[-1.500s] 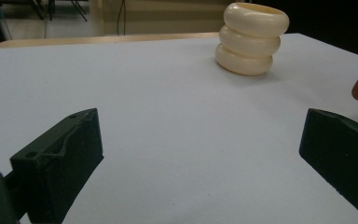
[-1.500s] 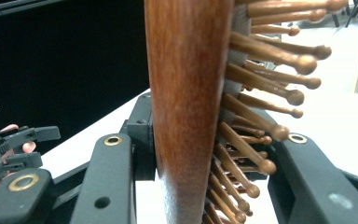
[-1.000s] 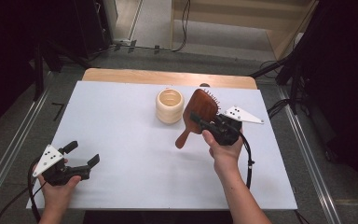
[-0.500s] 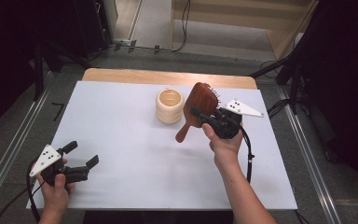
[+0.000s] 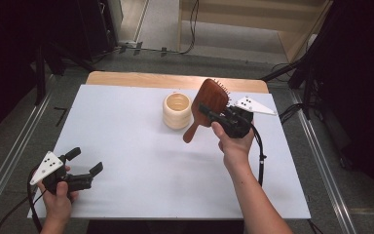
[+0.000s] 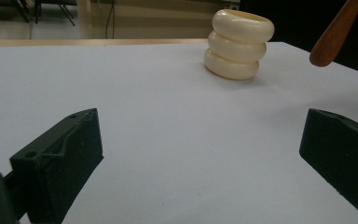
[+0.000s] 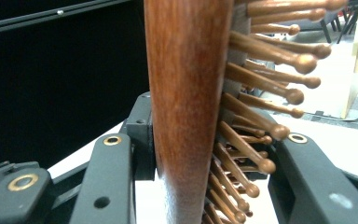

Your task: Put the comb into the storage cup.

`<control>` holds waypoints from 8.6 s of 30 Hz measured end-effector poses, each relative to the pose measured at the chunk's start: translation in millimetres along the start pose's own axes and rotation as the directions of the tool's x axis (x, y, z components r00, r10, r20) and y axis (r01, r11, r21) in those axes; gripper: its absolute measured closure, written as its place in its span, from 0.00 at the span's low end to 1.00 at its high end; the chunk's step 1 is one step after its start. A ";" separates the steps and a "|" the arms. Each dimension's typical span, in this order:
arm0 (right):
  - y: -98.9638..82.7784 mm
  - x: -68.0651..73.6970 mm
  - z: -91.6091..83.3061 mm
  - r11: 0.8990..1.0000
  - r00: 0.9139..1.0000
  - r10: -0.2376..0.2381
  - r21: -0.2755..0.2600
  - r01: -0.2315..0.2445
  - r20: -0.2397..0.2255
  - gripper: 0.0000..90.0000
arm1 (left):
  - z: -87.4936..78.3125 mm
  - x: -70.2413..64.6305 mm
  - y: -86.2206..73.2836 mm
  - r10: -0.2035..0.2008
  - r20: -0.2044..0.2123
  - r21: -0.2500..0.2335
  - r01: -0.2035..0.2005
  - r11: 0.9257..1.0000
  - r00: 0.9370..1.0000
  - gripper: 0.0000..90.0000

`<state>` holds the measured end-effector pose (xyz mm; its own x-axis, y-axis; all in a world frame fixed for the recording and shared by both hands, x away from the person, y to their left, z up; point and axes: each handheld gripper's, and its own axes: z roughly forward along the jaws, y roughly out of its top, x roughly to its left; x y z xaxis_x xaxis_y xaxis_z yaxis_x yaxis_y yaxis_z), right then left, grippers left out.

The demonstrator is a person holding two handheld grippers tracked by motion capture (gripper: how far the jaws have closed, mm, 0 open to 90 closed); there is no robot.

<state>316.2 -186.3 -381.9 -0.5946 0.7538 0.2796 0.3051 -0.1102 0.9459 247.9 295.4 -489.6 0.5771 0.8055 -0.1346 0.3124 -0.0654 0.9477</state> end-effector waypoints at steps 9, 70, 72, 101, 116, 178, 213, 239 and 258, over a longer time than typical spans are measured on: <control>12.0 -1.5 5.6 1.000 1.000 -0.002 -0.011 0.002 0.004 0.60 | 1.1 -0.4 -0.3 0.010 0.003 0.006 -0.010 1.000 1.000 0.00; 54.9 -17.0 46.1 0.995 1.000 0.020 -0.093 -0.020 0.003 0.60 | 2.0 -3.2 -0.5 0.033 0.006 0.013 -0.033 0.999 0.999 0.00; 55.0 -17.0 48.1 0.995 1.000 0.020 -0.098 -0.019 0.004 0.60 | 1.9 -3.2 -0.5 0.032 0.006 0.011 -0.032 0.999 0.999 0.00; 50.8 -32.0 75.9 0.995 0.998 0.042 -0.093 -0.038 0.037 0.60 | 2.1 -3.3 -0.4 0.038 0.010 0.014 -0.038 0.999 0.999 0.00; 38.6 -38.7 92.0 0.997 0.997 0.049 -0.059 -0.045 0.062 0.60 | 2.5 -3.8 -0.4 0.041 0.013 0.015 -0.041 0.999 0.999 0.00; -29.0 -62.4 122.9 0.975 0.968 0.219 0.014 -0.223 0.119 0.50 | 3.1 -2.8 -0.7 0.044 0.014 0.015 -0.044 0.999 0.999 0.00; -25.7 -66.0 105.2 0.989 0.986 0.138 0.034 -0.142 0.090 0.00 | 3.9 -4.2 -0.8 0.052 0.015 0.017 -0.052 0.998 0.999 0.00; -35.1 -66.2 51.4 0.999 0.997 0.026 0.041 -0.029 0.078 0.00 | 4.2 -5.0 -0.7 0.061 0.013 0.022 -0.062 0.998 0.998 0.00; -48.8 -64.6 0.3 0.999 0.997 -0.021 0.030 0.018 0.076 0.00 | 4.0 -5.9 -0.7 0.068 0.017 0.017 -0.068 0.998 0.998 0.00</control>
<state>339.9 -229.5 -446.1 -0.5423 0.8031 0.2466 0.3160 -0.0770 0.9456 247.3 288.3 -490.6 0.6096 0.7892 -0.0749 0.2854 -0.1303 0.9495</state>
